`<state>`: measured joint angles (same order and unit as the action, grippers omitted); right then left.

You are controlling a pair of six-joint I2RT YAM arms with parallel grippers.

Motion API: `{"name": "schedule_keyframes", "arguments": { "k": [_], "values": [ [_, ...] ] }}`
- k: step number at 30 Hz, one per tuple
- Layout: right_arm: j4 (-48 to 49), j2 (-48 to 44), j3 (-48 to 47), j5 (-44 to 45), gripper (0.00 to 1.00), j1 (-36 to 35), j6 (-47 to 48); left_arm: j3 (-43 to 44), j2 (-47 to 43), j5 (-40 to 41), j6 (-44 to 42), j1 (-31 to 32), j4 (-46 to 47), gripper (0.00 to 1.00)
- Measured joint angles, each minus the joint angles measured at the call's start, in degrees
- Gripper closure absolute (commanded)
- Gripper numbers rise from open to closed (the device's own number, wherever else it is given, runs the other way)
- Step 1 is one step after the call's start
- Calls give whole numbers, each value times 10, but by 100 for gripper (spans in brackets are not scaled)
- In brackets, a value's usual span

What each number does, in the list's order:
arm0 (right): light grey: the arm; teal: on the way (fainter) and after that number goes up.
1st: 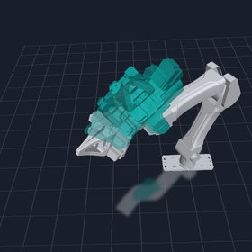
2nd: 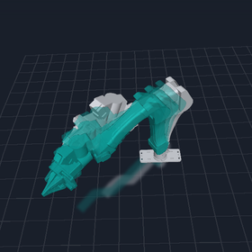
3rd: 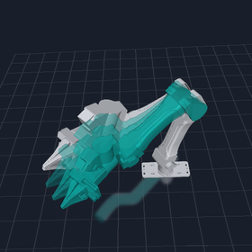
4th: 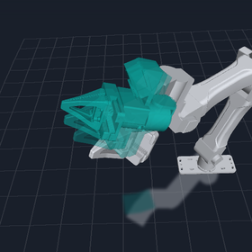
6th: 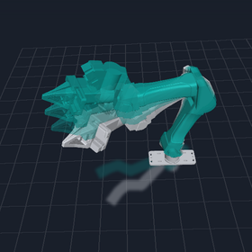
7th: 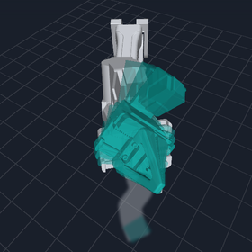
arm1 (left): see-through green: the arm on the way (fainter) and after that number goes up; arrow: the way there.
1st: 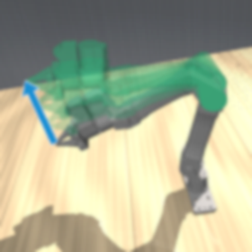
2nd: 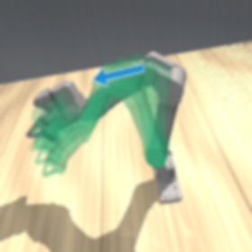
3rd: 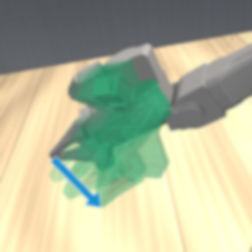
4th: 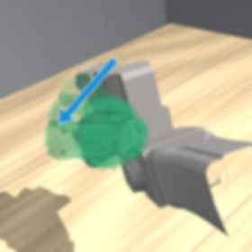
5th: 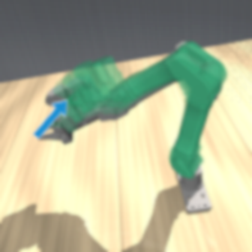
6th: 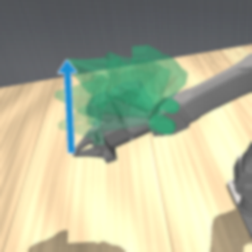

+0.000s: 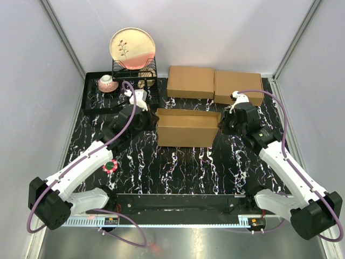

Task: Fold the paper box

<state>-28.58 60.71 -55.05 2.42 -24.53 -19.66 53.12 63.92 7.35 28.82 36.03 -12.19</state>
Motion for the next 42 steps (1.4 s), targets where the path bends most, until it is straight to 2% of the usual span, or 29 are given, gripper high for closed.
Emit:
{"name": "schedule_keyframes", "arguments": {
  "k": [16, 27, 42],
  "values": [
    [3, 1, 0, -1, 100, 0, 0, 14, 18, -7, 49, -13, -18, 100],
    [5, 1, 1, -6, 100, 0, 2, 1, 18, 4, 6, -13, -20, 100],
    [5, 3, 5, -15, 100, 0, 2, -43, 17, 7, -10, -13, 47, 100]
  ]
}}
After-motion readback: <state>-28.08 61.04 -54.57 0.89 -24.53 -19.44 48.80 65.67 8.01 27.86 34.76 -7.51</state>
